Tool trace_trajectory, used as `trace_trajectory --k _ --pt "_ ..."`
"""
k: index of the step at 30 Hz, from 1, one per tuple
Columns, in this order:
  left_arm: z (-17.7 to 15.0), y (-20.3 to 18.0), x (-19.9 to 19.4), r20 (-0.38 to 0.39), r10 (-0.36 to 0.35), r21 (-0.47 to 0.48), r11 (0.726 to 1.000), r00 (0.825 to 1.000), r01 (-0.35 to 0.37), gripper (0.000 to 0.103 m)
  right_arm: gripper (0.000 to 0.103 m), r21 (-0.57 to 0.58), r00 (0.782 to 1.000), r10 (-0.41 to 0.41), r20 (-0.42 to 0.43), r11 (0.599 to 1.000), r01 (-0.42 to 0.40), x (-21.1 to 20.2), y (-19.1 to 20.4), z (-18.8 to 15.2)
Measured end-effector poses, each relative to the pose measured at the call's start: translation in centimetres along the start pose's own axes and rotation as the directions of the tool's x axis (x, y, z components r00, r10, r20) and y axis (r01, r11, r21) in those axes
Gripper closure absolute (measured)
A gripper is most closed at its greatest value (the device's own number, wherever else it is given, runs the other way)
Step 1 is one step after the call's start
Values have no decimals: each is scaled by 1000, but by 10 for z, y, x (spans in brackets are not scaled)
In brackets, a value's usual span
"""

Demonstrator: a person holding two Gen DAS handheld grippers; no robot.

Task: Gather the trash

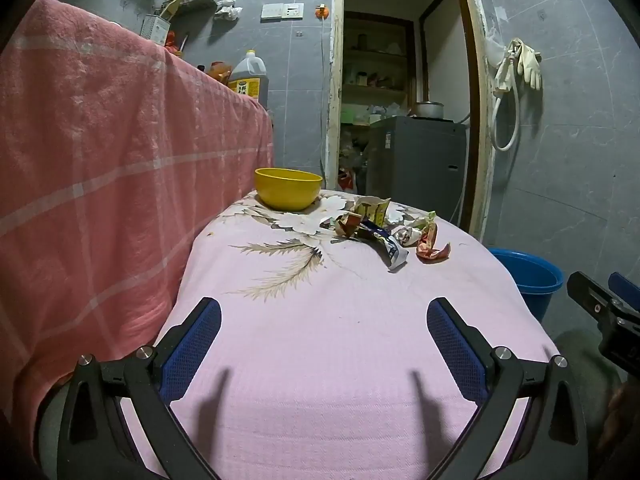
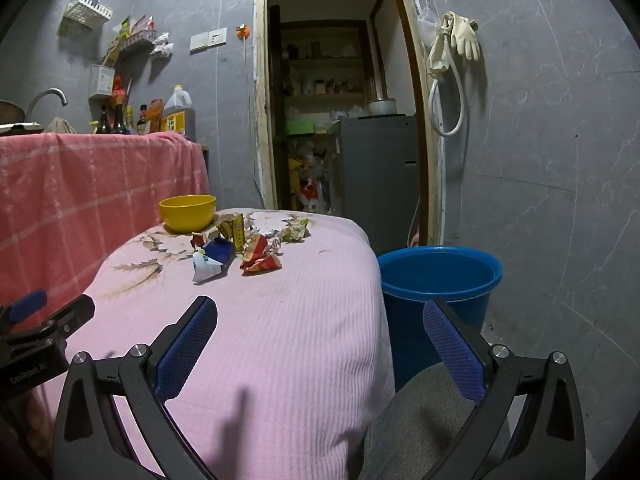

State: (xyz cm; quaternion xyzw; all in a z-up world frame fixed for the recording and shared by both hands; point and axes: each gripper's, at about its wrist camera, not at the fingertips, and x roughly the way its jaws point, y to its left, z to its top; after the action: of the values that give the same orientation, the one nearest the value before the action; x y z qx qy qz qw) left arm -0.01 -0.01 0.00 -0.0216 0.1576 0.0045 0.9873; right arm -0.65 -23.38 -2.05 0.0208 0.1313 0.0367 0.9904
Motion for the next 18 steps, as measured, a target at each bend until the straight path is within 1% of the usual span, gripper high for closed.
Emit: trace_trajectory --k 8,12,13,18 --pt "0 1 0 -1 1 -1 1000 1000 -1 2 0 3 1000 -1 -4 1000 1 2 -5 0" --pt "0 1 0 0 4 0 1000 1000 -4 2 0 1 1000 0 -2 1000 0 2 1 0" --pt "2 -5 -1 1 4 0 1000 1000 -4 2 0 1 1000 0 -2 1000 0 2 1 0" --pt "1 -2 0 0 -2 1 1000 1000 2 2 0 0 1000 0 -3 1000 0 2 1 0"
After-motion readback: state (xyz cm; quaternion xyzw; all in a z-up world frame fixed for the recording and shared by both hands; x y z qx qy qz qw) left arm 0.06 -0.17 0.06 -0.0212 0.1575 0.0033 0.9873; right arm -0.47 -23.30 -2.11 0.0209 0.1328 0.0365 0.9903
